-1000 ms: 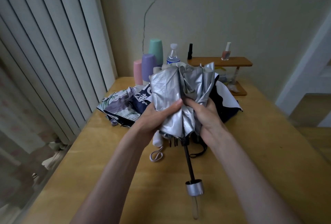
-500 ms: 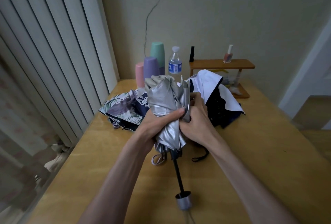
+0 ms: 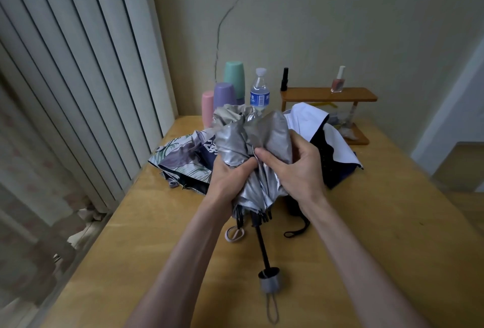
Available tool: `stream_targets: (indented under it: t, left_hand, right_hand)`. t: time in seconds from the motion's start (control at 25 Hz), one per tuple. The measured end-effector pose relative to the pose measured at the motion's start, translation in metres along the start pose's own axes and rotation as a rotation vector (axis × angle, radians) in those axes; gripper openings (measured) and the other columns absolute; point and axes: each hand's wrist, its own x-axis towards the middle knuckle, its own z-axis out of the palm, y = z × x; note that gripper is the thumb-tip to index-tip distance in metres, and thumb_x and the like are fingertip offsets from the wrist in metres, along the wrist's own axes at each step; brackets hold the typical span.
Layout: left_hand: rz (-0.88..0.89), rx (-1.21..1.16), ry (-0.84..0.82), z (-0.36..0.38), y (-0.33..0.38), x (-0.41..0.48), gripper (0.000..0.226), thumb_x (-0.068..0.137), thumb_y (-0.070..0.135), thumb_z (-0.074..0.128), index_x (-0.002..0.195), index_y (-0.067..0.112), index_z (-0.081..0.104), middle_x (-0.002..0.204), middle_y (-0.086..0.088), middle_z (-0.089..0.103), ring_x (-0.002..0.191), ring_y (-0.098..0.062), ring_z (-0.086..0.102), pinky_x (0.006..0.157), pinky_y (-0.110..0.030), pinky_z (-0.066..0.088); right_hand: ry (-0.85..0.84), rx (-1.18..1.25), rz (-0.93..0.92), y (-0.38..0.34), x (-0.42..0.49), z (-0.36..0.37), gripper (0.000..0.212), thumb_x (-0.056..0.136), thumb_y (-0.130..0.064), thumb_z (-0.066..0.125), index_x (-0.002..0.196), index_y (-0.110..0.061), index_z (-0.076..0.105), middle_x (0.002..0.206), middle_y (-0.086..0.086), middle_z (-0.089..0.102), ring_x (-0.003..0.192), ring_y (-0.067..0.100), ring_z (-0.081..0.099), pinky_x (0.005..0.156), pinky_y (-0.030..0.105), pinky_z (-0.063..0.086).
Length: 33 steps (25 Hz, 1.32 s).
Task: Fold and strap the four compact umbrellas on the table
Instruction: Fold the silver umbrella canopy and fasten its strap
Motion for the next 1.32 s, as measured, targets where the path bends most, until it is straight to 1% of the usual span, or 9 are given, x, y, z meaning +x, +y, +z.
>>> stream_targets:
  t: [0.2, 0.4, 0.52, 0.64, 0.76, 0.88, 1.04, 1.2, 1.32]
  left_hand:
    - [-0.053, 0.015, -0.246, 0.000, 0.002, -0.002, 0.064, 0.078, 0.040, 0.089, 0.130, 0.011, 0.066, 0.113, -0.008, 0.080, 0.104, -0.024, 0.077, 0.089, -0.035, 0.063]
    - [-0.027, 0.031, -0.212, -0.013, -0.002, 0.005, 0.064, 0.072, 0.036, 0.092, 0.126, 0.011, 0.069, 0.113, -0.007, 0.080, 0.106, -0.027, 0.077, 0.091, -0.038, 0.062]
    - [-0.049, 0.004, -0.241, -0.021, -0.009, 0.009, 0.064, 0.075, 0.031, 0.096, 0.128, 0.008, 0.068, 0.116, -0.011, 0.079, 0.109, -0.030, 0.076, 0.096, -0.043, 0.060]
    - [-0.066, -0.006, -0.278, -0.017, -0.011, 0.005, 0.073, 0.066, 0.040, 0.093, 0.128, 0.012, 0.067, 0.116, -0.008, 0.079, 0.110, -0.027, 0.076, 0.093, -0.037, 0.061]
    - [-0.092, 0.038, -0.275, -0.014, -0.008, 0.007, 0.075, 0.063, 0.040, 0.096, 0.127, 0.011, 0.067, 0.113, -0.006, 0.080, 0.106, -0.024, 0.077, 0.092, -0.036, 0.062]
    - [-0.102, -0.004, -0.302, -0.016, -0.007, 0.007, 0.056, 0.074, 0.025, 0.096, 0.120, 0.008, 0.069, 0.107, -0.009, 0.080, 0.098, -0.026, 0.078, 0.083, -0.033, 0.062]
    - [-0.151, -0.215, -0.176, -0.022, -0.009, 0.001, 0.051, 0.075, 0.016, 0.083, 0.123, 0.008, 0.069, 0.109, -0.013, 0.080, 0.091, -0.028, 0.078, 0.075, -0.036, 0.063]
    - [-0.247, -0.366, -0.035, -0.025, -0.010, 0.009, 0.049, 0.091, 0.011, 0.076, 0.134, -0.005, 0.063, 0.102, -0.022, 0.074, 0.077, -0.031, 0.073, 0.063, -0.036, 0.060]
    - [-0.229, -0.398, 0.054, -0.023, -0.009, 0.015, 0.038, 0.092, 0.009, 0.071, 0.125, -0.007, 0.064, 0.094, -0.021, 0.072, 0.077, -0.031, 0.072, 0.065, -0.037, 0.060]
  right_hand:
    - [-0.087, -0.130, 0.031, 0.009, 0.003, 0.006, 0.031, 0.088, 0.005, 0.075, 0.083, -0.025, 0.072, 0.082, -0.002, 0.076, 0.078, 0.010, 0.070, 0.072, 0.036, 0.061]
    - [-0.468, 0.268, 0.389, 0.016, 0.004, -0.019, 0.030, 0.103, -0.015, 0.053, 0.116, 0.001, 0.074, 0.120, 0.024, 0.073, 0.119, 0.034, 0.067, 0.107, 0.046, 0.051]
    - [-0.545, 0.200, 0.350, 0.015, 0.002, -0.024, 0.031, 0.111, -0.016, 0.049, 0.123, 0.000, 0.073, 0.126, 0.012, 0.074, 0.128, 0.027, 0.065, 0.112, 0.038, 0.050]
    - [-0.391, -0.039, 0.177, 0.022, 0.008, -0.013, 0.011, 0.095, -0.012, 0.075, 0.099, -0.018, 0.082, 0.113, 0.003, 0.072, 0.113, 0.014, 0.070, 0.102, 0.033, 0.056]
    - [-0.232, -0.095, 0.138, 0.025, 0.010, -0.002, 0.028, 0.084, 0.001, 0.084, 0.081, -0.025, 0.076, 0.102, -0.002, 0.062, 0.096, 0.005, 0.067, 0.088, 0.029, 0.058]
    - [-0.360, -0.094, 0.169, 0.019, 0.007, -0.003, 0.014, 0.099, -0.005, 0.069, 0.103, -0.015, 0.079, 0.119, 0.000, 0.062, 0.113, 0.004, 0.065, 0.100, 0.024, 0.054]
    - [-0.498, 0.164, 0.253, 0.005, 0.005, -0.019, 0.038, 0.103, -0.011, 0.063, 0.140, -0.021, 0.067, 0.131, -0.001, 0.070, 0.122, 0.016, 0.068, 0.104, 0.035, 0.055]
    - [-0.306, -0.109, 0.116, 0.010, -0.011, 0.000, 0.039, 0.094, -0.020, 0.077, 0.132, -0.025, 0.071, 0.099, 0.012, 0.067, 0.079, 0.015, 0.073, 0.079, 0.026, 0.059]
    - [-0.294, -0.025, 0.158, 0.014, -0.014, 0.006, 0.037, 0.093, -0.021, 0.078, 0.130, -0.024, 0.070, 0.101, 0.011, 0.067, 0.089, 0.021, 0.073, 0.081, 0.026, 0.059]
